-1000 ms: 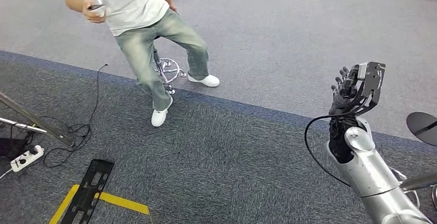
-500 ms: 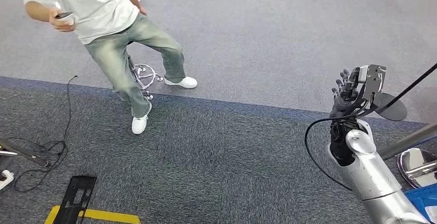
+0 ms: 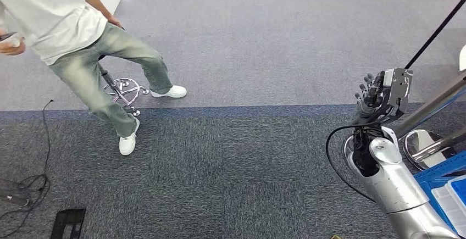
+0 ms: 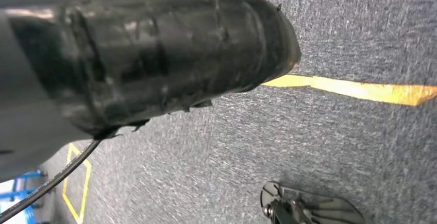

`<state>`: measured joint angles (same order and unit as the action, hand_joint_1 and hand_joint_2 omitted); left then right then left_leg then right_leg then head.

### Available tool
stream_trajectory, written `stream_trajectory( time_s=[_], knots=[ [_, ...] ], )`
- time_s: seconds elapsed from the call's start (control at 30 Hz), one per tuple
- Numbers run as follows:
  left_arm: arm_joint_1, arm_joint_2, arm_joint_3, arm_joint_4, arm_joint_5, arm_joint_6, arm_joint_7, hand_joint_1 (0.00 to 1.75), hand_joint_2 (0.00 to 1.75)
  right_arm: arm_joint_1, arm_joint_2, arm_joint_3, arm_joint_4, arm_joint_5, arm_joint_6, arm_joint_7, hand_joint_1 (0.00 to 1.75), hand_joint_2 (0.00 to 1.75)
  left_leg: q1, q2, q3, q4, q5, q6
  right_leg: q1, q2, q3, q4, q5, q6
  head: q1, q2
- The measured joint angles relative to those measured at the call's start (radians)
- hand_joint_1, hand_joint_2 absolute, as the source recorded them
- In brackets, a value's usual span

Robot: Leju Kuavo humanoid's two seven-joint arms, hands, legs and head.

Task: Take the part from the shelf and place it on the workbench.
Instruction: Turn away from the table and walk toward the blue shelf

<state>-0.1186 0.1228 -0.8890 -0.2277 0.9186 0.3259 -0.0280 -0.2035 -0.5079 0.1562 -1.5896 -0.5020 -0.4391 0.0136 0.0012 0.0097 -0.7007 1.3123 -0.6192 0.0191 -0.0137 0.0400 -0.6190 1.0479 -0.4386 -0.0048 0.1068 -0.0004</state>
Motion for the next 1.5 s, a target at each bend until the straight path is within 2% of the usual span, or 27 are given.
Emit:
stream_trajectory(
  time_s=[0.1, 0.17, 0.3, 0.33, 0.37, 0.4, 0.47, 0.5, 0.53, 0.57, 0.6, 0.67, 0.73, 0.83, 0.9, 0.97, 1.0, 1.03, 1.07, 1.1, 1.13, 1.2, 1.27, 1.33, 1.4, 1.47, 1.5],
  knots=[
    [0.002, 0.000, 0.000, 0.000, 0.000, 0.002, 0.000, 0.00, 0.00, 0.000, 0.000, 0.000, 0.000, 0.000, -0.002, 0.001, 0.00, 0.00, -0.009, -0.010, 0.026, -0.076, 0.073, 0.019, 0.006, 0.030, 0.000, 0.000, 0.002, -0.002, 0.000, 0.000],
    [0.002, 0.000, 0.000, 0.000, 0.000, 0.003, 0.000, 0.00, 0.00, 0.000, 0.000, 0.000, 0.000, 0.000, -0.002, 0.002, 0.00, 0.00, -0.011, -0.014, 0.043, -0.115, 0.095, 0.024, 0.006, 0.035, 0.000, 0.000, 0.002, -0.002, 0.000, 0.000],
    [-0.004, 0.004, 0.000, 0.000, 0.000, 0.005, 0.000, 0.00, 0.00, 0.011, 0.000, 0.000, 0.000, 0.000, -0.002, 0.002, 0.00, 0.00, -0.023, -0.058, 0.126, -0.290, 0.148, 0.043, -0.004, 0.084, -0.007, -0.009, 0.016, 0.016, 0.000, 0.000],
    [-0.005, 0.003, 0.000, 0.000, 0.000, 0.005, 0.000, 0.00, 0.00, 0.013, 0.000, 0.000, 0.000, 0.000, -0.003, 0.002, 0.00, 0.00, -0.021, -0.046, 0.131, -0.302, 0.154, 0.044, -0.004, 0.076, -0.008, -0.008, 0.015, 0.020, 0.001, 0.000],
    [-0.005, 0.003, 0.000, 0.000, 0.000, 0.006, 0.000, 0.00, 0.00, 0.013, -0.001, 0.000, 0.000, 0.000, -0.003, 0.002, 0.00, 0.00, -0.019, -0.036, 0.137, -0.316, 0.162, 0.046, -0.001, 0.055, -0.012, 0.000, 0.006, 0.022, 0.002, 0.000],
    [-0.004, 0.003, 0.000, 0.000, 0.000, 0.006, 0.000, 0.00, 0.00, 0.012, -0.002, 0.000, 0.000, 0.000, -0.004, 0.002, 0.00, 0.00, -0.017, -0.024, 0.142, -0.328, 0.168, 0.047, 0.001, 0.027, -0.024, 0.027, -0.015, 0.023, 0.002, 0.000],
    [-0.002, 0.003, 0.000, 0.000, 0.000, 0.006, 0.000, 0.00, 0.00, 0.013, -0.002, 0.000, 0.000, 0.001, -0.004, 0.002, 0.00, 0.00, -0.017, -0.002, 0.144, -0.335, 0.172, 0.050, 0.000, -0.020, -0.071, 0.132, -0.075, 0.029, 0.004, 0.000],
    [-0.001, 0.003, 0.000, 0.000, 0.000, 0.006, 0.000, 0.00, 0.00, 0.014, -0.002, 0.000, 0.000, 0.001, -0.003, 0.002, 0.00, 0.00, -0.017, 0.009, 0.142, -0.334, 0.171, 0.051, -0.003, -0.028, -0.097, 0.190, -0.100, 0.034, 0.004, 0.000],
    [0.000, 0.002, 0.000, 0.000, 0.000, 0.005, 0.000, 0.00, 0.00, 0.015, -0.002, 0.000, 0.001, 0.001, -0.003, 0.002, 0.00, 0.00, -0.016, 0.021, 0.141, -0.333, 0.170, 0.050, -0.007, -0.032, -0.113, 0.226, -0.109, 0.039, 0.004, 0.000],
    [0.001, 0.002, 0.000, 0.000, 0.000, 0.005, 0.000, 0.00, 0.00, 0.016, -0.002, 0.000, 0.001, 0.001, -0.003, 0.002, 0.00, 0.00, -0.015, 0.032, 0.139, -0.330, 0.168, 0.048, -0.011, -0.035, -0.111, 0.229, -0.099, 0.045, 0.004, 0.000],
    [0.001, 0.001, 0.000, 0.000, 0.000, 0.004, 0.000, 0.00, 0.00, 0.016, -0.002, 0.000, 0.001, 0.001, -0.002, 0.002, 0.00, 0.00, -0.012, 0.043, 0.138, -0.325, 0.165, 0.044, -0.015, -0.041, -0.089, 0.192, -0.073, 0.051, 0.004, 0.000],
    [0.000, 0.002, 0.000, 0.000, 0.000, 0.003, 0.000, 0.00, 0.00, 0.015, -0.002, 0.000, 0.001, 0.001, -0.002, 0.002, 0.00, 0.00, -0.009, 0.060, 0.134, -0.306, 0.153, 0.031, -0.016, -0.072, -0.020, 0.068, -0.023, 0.060, 0.005, 0.000],
    [-0.001, 0.004, 0.000, 0.000, 0.000, 0.003, 0.000, 0.00, 0.00, 0.015, -0.002, 0.000, 0.001, 0.001, -0.001, 0.001, 0.00, 0.00, -0.010, 0.075, 0.131, -0.288, 0.140, 0.018, -0.014, -0.087, 0.012, 0.003, -0.009, 0.049, 0.004, 0.000],
    [-0.003, 0.003, 0.000, 0.000, 0.000, 0.003, 0.000, 0.00, 0.00, 0.015, -0.003, 0.000, 0.000, 0.001, -0.001, 0.000, 0.00, 0.00, -0.009, 0.092, 0.132, -0.280, 0.132, 0.004, -0.010, -0.061, 0.007, 0.001, -0.007, 0.023, 0.003, 0.000],
    [-0.005, 0.002, 0.000, 0.000, 0.000, 0.003, 0.000, 0.00, 0.00, 0.013, -0.003, 0.000, 0.000, 0.002, -0.001, 0.000, 0.00, 0.00, -0.003, 0.062, 0.117, -0.240, 0.100, -0.007, -0.011, -0.044, 0.005, -0.002, -0.001, 0.011, 0.002, 0.000],
    [-0.004, 0.002, 0.000, 0.000, 0.000, 0.003, 0.001, 0.00, 0.00, 0.012, -0.003, 0.000, 0.000, 0.004, -0.001, 0.000, 0.00, 0.00, 0.001, 0.017, 0.067, -0.129, 0.037, -0.013, -0.010, -0.027, 0.001, -0.003, 0.003, 0.003, 0.000, 0.000],
    [-0.003, 0.002, 0.000, 0.000, 0.000, 0.003, 0.001, 0.00, 0.00, 0.013, -0.003, 0.000, 0.000, 0.005, -0.001, 0.000, 0.00, 0.00, 0.001, 0.007, 0.036, -0.065, 0.010, -0.013, -0.008, -0.017, -0.001, -0.003, 0.005, 0.000, 0.000, 0.000],
    [-0.001, 0.002, 0.000, 0.000, 0.000, 0.003, 0.002, 0.00, 0.00, 0.013, -0.002, 0.000, 0.000, 0.005, -0.001, 0.000, 0.00, 0.00, 0.001, 0.002, 0.013, -0.019, -0.002, -0.012, -0.006, -0.006, -0.004, -0.003, 0.006, -0.002, 0.000, 0.000],
    [0.001, 0.001, 0.000, 0.000, 0.000, 0.003, 0.002, 0.00, 0.00, 0.013, -0.002, 0.000, 0.000, 0.006, -0.001, 0.000, 0.00, 0.00, 0.000, 0.000, 0.006, -0.007, 0.005, -0.008, -0.004, 0.006, -0.005, -0.003, 0.007, -0.003, 0.000, 0.000],
    [0.002, 0.001, 0.000, 0.000, 0.000, 0.003, 0.003, 0.00, 0.00, 0.014, -0.002, 0.000, 0.000, 0.006, -0.001, 0.000, 0.00, 0.00, -0.001, -0.004, 0.017, -0.032, 0.030, -0.003, -0.002, 0.018, -0.006, -0.003, 0.008, -0.003, 0.000, 0.000],
    [0.003, 0.001, 0.000, 0.000, 0.000, 0.003, 0.003, 0.00, 0.00, 0.014, -0.002, 0.000, 0.000, 0.007, -0.002, 0.000, 0.00, 0.00, -0.003, -0.015, 0.044, -0.090, 0.065, 0.005, -0.002, 0.030, -0.006, -0.003, 0.010, -0.003, 0.000, 0.000],
    [0.002, 0.003, 0.000, 0.000, 0.000, 0.003, 0.003, 0.00, 0.00, 0.014, -0.002, 0.000, 0.000, 0.010, -0.003, 0.000, 0.00, 0.00, -0.007, -0.063, 0.106, -0.221, 0.118, 0.022, -0.003, 0.051, -0.007, -0.003, 0.014, 0.001, 0.001, 0.000],
    [0.001, 0.005, 0.000, 0.000, 0.000, 0.003, 0.004, 0.00, 0.00, 0.016, -0.002, 0.000, 0.000, 0.011, -0.004, 0.001, 0.00, 0.00, -0.012, -0.088, 0.135, -0.281, 0.131, 0.029, -0.008, 0.071, -0.012, -0.005, 0.020, 0.012, 0.001, 0.000],
    [-0.002, 0.004, 0.000, 0.000, 0.000, 0.004, 0.004, 0.00, 0.00, 0.019, -0.002, 0.000, 0.000, 0.012, -0.005, 0.001, 0.00, 0.00, -0.013, -0.068, 0.141, -0.295, 0.140, 0.031, -0.012, 0.087, -0.016, -0.010, 0.027, 0.024, 0.000, 0.000],
    [-0.003, 0.004, 0.000, 0.000, 0.000, 0.004, 0.003, 0.00, 0.00, 0.020, -0.003, 0.000, 0.000, 0.012, -0.006, 0.002, 0.00, 0.00, -0.009, -0.042, 0.149, -0.318, 0.155, 0.037, -0.007, 0.045, -0.028, 0.010, 0.009, 0.030, 0.004, 0.000],
    [-0.001, 0.003, 0.000, 0.000, 0.000, 0.004, 0.003, 0.00, 0.00, 0.020, -0.004, 0.000, 0.000, 0.013, -0.006, 0.002, 0.00, 0.00, -0.009, -0.016, 0.150, -0.331, 0.163, 0.043, -0.004, -0.015, -0.069, 0.102, -0.050, 0.033, 0.009, 0.000],
    [0.000, 0.003, 0.000, 0.000, 0.000, 0.004, 0.002, 0.00, 0.00, 0.021, -0.004, 0.000, 0.000, 0.013, -0.006, 0.002, 0.00, 0.00, -0.010, -0.004, 0.148, -0.330, 0.163, 0.045, -0.006, -0.027, -0.096, 0.165, -0.082, 0.036, 0.010, 0.000]
  ],
)
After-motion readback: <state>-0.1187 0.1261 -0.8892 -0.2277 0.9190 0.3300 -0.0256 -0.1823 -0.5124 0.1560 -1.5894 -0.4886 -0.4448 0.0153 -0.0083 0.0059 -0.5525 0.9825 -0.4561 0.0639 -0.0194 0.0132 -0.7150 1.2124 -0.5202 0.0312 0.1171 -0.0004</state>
